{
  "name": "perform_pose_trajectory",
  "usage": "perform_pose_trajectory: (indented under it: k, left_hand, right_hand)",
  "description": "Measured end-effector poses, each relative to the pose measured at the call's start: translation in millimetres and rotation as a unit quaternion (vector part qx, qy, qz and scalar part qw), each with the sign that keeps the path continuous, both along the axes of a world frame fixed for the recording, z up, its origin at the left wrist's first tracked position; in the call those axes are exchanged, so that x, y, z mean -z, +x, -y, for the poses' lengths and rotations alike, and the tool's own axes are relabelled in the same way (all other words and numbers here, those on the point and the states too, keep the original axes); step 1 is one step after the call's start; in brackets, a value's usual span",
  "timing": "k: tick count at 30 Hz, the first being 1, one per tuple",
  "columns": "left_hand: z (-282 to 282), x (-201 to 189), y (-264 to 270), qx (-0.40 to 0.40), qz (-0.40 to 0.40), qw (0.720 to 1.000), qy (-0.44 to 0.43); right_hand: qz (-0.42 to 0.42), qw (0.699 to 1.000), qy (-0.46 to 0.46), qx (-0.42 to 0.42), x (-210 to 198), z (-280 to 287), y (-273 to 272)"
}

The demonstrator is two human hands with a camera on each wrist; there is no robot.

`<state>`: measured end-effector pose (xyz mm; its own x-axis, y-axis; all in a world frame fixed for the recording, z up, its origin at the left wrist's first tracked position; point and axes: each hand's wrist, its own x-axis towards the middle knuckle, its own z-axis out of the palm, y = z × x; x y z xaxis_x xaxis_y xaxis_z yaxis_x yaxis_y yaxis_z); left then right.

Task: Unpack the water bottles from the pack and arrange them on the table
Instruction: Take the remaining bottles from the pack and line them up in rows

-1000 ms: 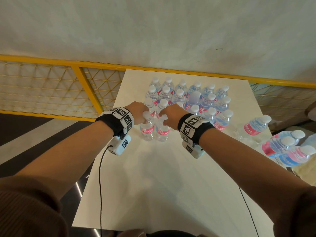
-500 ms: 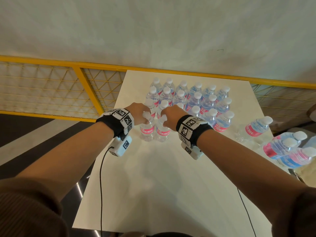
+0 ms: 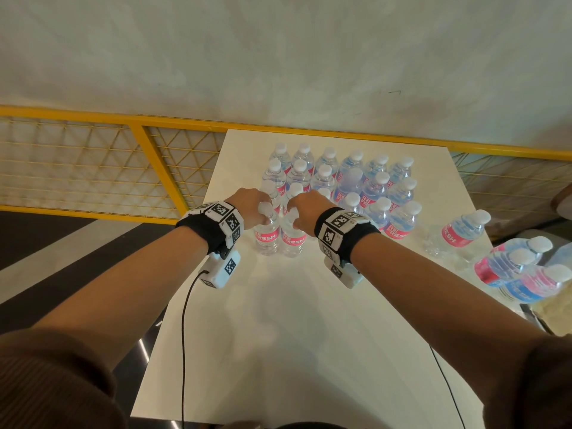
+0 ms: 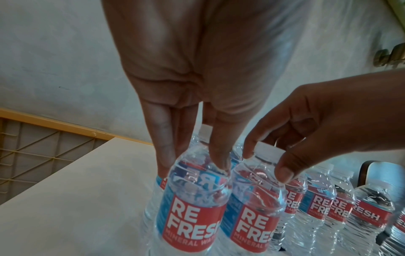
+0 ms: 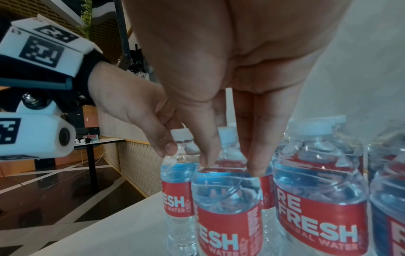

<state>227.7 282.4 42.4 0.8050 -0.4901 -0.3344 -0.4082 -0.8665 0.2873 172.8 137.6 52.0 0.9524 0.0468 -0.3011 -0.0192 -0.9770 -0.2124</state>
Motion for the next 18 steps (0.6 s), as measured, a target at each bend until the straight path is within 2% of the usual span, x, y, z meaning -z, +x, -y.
perform_pose_trajectory:
  k: [13,15,18]
  left_hand:
    - [-5,-1,-1,-0.024,-0.017,1.000,-0.008]
    - [-3,-7,-2,-0.028,0.002,0.999,0.017]
    - [15,-25,-10,0.020,0.078,0.996,0.040]
  right_hand:
    - [0.000,0.999,0.035,0.026,3,6,-8]
    - [0.000,0.997,0.058,0.047,-1,14,-16]
    - [0.001,0.995,0.070,0.076,-10,39,-34]
